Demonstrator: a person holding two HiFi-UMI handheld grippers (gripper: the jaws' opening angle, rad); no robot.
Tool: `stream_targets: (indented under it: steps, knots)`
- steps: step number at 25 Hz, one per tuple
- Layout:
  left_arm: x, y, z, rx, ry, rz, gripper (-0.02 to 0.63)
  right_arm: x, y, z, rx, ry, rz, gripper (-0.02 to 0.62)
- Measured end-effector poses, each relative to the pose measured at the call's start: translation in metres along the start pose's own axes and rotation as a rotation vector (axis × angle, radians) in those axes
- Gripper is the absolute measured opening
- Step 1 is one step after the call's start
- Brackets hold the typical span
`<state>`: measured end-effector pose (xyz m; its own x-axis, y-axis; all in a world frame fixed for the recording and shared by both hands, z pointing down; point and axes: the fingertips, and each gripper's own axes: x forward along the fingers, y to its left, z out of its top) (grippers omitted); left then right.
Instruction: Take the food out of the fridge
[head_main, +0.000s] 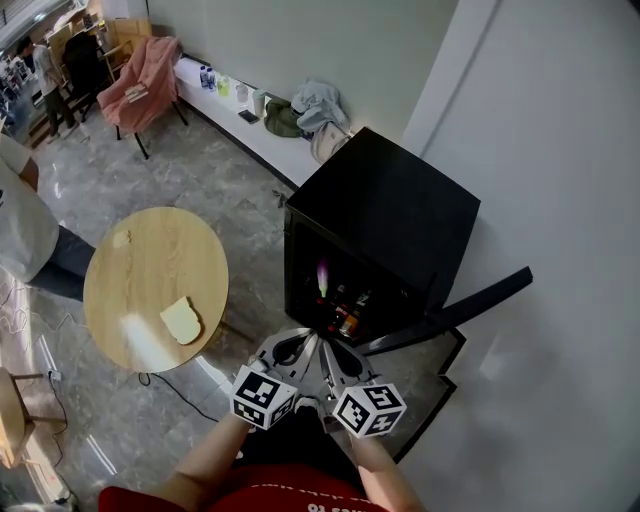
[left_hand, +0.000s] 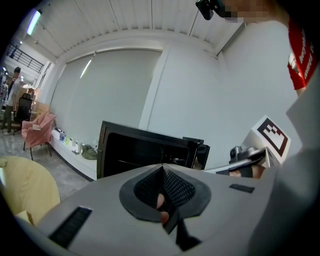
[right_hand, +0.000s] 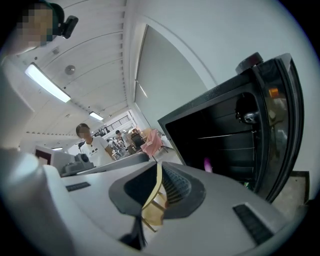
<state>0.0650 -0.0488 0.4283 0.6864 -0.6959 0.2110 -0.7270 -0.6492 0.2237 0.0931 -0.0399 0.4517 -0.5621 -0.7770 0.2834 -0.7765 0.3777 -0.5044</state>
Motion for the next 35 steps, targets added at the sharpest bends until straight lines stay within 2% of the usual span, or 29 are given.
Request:
stream_targets:
  steps: [6,9,14,20,25,30,35]
  knots:
    - [0.005,0.016,-0.006,-0.015,0.009,0.018,0.002,0.017,-0.007,-0.006,0.011,0.022,0.001,0.019]
    - [0.008,0.021,-0.003,-0.030,0.000,0.018,0.002,0.028,-0.010,-0.012,0.037,0.053,0.006,0.105]
    - [0.014,0.029,-0.002,-0.028,-0.010,0.017,0.002,0.043,-0.021,-0.017,0.030,0.071,-0.031,0.114]
    - [0.016,0.047,-0.012,-0.057,-0.016,0.051,0.001,0.064,-0.041,-0.033,0.014,0.128,-0.059,0.114]
    - [0.023,0.066,-0.024,-0.006,0.009,0.104,0.002,0.086,-0.056,-0.037,-0.013,0.155,-0.096,0.114]
    - [0.027,0.073,-0.024,-0.032,-0.002,0.119,0.001,0.111,-0.083,-0.052,-0.050,0.207,-0.167,0.118]
    - [0.034,0.080,-0.032,-0.043,0.003,0.128,0.001,0.131,-0.095,-0.056,-0.054,0.231,-0.187,0.118]
